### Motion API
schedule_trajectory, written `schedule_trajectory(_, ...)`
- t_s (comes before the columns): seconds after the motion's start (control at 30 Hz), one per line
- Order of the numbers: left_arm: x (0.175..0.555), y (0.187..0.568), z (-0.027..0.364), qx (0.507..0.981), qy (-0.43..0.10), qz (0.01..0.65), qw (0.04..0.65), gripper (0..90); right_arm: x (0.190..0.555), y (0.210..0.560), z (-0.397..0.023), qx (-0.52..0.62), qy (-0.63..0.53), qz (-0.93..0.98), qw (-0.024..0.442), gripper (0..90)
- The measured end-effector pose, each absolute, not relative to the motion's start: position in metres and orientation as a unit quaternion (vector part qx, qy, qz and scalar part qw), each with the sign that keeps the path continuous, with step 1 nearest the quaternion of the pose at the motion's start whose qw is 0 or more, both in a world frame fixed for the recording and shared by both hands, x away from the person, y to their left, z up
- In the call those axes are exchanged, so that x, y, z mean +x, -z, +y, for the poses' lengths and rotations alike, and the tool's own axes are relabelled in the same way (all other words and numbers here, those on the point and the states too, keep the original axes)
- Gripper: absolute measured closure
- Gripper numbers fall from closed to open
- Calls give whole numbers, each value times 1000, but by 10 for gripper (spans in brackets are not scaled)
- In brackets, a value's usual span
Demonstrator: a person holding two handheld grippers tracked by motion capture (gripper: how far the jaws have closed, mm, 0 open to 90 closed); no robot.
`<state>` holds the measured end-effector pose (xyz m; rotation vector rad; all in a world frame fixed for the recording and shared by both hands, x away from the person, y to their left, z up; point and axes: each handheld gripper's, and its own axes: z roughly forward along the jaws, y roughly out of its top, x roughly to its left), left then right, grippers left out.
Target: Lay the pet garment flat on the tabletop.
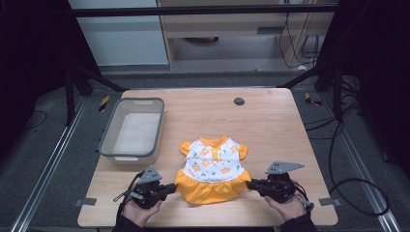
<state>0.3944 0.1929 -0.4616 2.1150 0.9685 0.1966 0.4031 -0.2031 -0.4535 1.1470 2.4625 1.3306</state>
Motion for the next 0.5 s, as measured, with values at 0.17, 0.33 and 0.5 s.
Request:
schedule_trajectory(0.17,397,473,190,834,-90,388,381,787,404,469,-202,391,-402,823,87,734)
schedule_trajectory(0.33,397,465,200,802,-130,397,426,451,404,469,-203,385,-418,815,112,636)
schedule_trajectory(0.5,399,455,205,786,-153,394,451,395,405,461,-208,382,-447,797,135,590)
